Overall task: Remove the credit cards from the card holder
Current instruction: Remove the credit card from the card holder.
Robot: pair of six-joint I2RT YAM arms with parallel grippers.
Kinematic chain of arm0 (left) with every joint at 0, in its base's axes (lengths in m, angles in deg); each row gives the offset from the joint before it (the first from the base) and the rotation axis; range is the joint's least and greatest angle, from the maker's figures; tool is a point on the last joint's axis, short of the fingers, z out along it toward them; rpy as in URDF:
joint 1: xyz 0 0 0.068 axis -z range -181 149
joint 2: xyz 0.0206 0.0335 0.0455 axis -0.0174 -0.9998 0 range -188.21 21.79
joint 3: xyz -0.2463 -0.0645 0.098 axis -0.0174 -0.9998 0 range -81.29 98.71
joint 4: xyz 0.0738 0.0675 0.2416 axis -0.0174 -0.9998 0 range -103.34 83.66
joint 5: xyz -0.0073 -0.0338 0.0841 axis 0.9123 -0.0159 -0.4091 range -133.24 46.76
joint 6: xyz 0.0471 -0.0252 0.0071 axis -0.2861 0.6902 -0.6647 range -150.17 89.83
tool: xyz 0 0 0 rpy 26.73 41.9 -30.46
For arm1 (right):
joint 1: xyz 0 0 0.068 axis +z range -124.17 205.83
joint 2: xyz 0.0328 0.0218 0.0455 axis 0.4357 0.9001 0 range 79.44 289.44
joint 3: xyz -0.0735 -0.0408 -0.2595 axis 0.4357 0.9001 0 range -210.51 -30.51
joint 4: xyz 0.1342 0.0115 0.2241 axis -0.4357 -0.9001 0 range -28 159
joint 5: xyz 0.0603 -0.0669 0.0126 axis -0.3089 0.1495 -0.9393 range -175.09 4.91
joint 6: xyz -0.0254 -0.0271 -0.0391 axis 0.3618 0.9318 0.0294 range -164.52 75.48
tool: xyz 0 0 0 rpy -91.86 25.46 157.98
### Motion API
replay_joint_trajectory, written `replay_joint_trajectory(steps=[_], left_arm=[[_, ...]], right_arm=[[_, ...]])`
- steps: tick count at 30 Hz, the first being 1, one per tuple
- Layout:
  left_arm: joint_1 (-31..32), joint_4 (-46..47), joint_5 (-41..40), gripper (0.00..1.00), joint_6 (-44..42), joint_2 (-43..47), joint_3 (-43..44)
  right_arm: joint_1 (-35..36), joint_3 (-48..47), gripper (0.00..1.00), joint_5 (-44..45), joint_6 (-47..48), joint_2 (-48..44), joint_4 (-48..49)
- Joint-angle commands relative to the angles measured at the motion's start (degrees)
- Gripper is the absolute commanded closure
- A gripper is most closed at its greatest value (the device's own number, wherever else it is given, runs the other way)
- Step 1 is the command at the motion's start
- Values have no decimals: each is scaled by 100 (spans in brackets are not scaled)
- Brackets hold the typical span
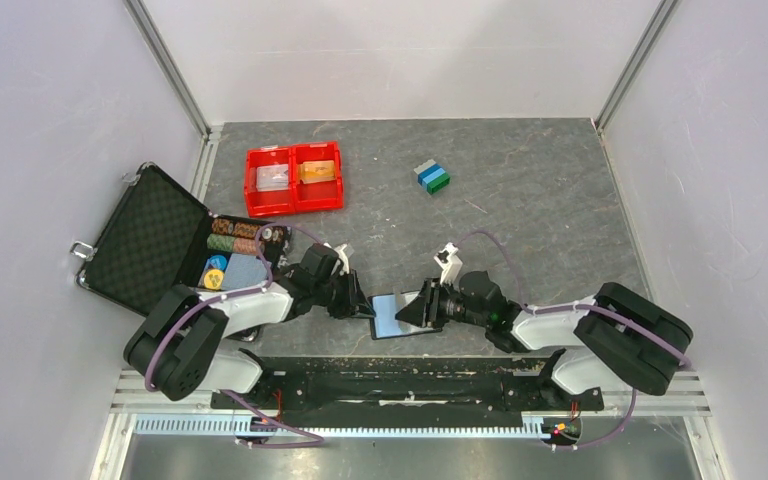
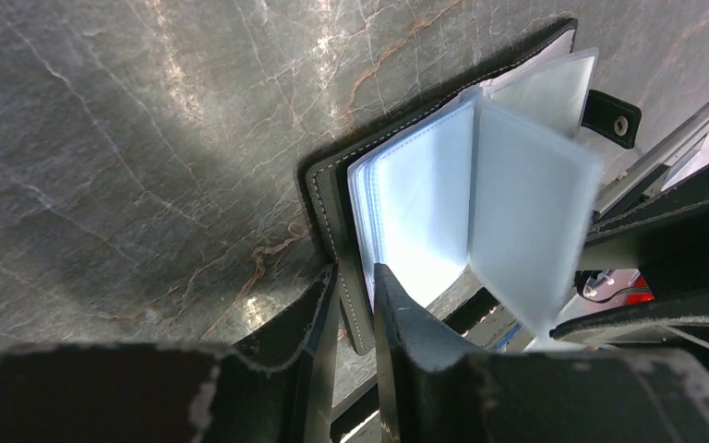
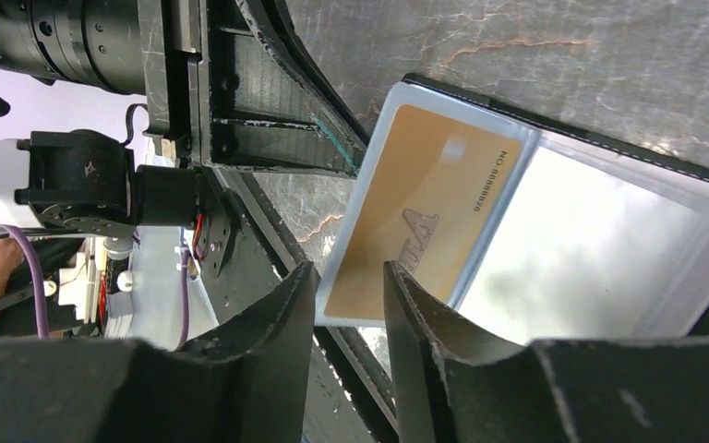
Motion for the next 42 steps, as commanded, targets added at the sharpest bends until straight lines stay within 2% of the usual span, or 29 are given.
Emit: replay_joint_trajectory(steps=[1, 4, 9, 15, 20, 27, 32, 42], left_arm=[[75, 38, -59, 72, 204, 164, -85], [74, -64, -181, 71, 213, 310, -70], [74, -331, -340, 67, 180, 562, 9], [76, -382, -336, 67, 204, 796, 50], [75, -186, -157, 73, 207, 852, 47], [83, 318, 12, 82, 239, 514, -18], [92, 699, 95, 85, 284, 222, -112], [100, 851, 42, 88, 248, -224, -251]], right_arm=[[107, -295, 63, -69, 90, 156, 307], [142, -307, 65, -69, 83, 220, 334], [161, -279, 73, 82, 114, 234, 152], [184, -488, 65, 398, 398, 144, -555], [181, -718, 65, 709, 766, 231, -1133], [181, -833, 64, 701, 1016, 386, -1274], [181, -844, 64, 736, 1030, 526, -1309], [178, -765, 62, 544, 836, 749, -972]])
